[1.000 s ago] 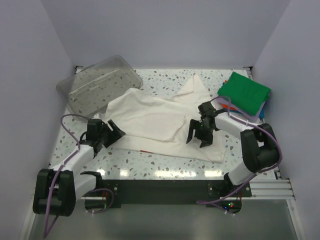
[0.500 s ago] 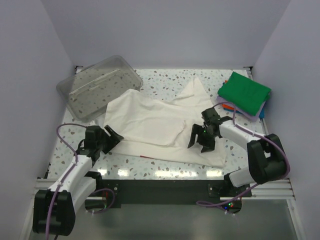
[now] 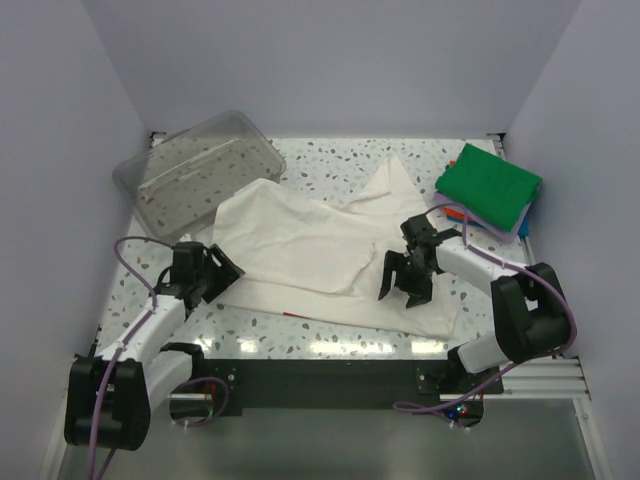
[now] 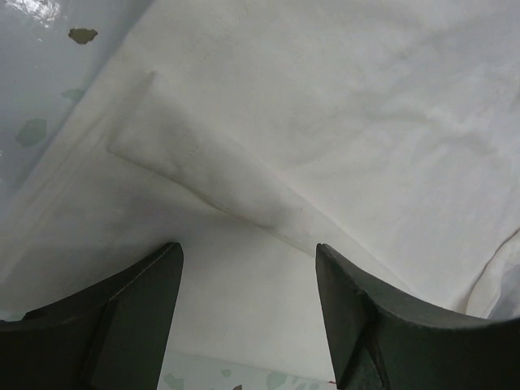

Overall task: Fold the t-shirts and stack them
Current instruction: Fold the tshirt

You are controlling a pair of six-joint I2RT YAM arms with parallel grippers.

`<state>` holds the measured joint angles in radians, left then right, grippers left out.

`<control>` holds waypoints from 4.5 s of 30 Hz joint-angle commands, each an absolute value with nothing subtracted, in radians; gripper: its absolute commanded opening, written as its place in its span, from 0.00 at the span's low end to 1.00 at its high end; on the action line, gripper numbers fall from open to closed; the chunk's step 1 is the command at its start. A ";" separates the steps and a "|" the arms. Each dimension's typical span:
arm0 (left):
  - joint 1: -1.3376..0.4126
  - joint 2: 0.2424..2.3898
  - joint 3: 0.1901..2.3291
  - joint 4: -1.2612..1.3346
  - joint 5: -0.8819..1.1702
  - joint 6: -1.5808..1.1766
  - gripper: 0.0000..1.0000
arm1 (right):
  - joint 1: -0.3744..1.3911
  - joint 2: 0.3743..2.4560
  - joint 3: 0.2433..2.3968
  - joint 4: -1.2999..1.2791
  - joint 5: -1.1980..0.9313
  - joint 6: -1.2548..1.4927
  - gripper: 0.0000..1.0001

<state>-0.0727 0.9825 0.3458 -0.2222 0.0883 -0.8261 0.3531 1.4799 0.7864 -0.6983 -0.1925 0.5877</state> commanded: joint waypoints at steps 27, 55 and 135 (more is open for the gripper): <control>-0.074 1.111 0.433 -0.054 0.058 -0.795 0.71 | 0.353 1.489 0.776 -0.729 -0.150 0.568 0.78; -0.097 1.313 0.603 0.189 0.060 -0.879 0.70 | 0.353 1.525 0.739 -0.710 -0.153 0.546 0.78; -0.298 1.129 0.451 0.033 -0.146 -0.851 0.70 | 0.351 1.684 1.072 -0.727 -0.213 0.420 0.79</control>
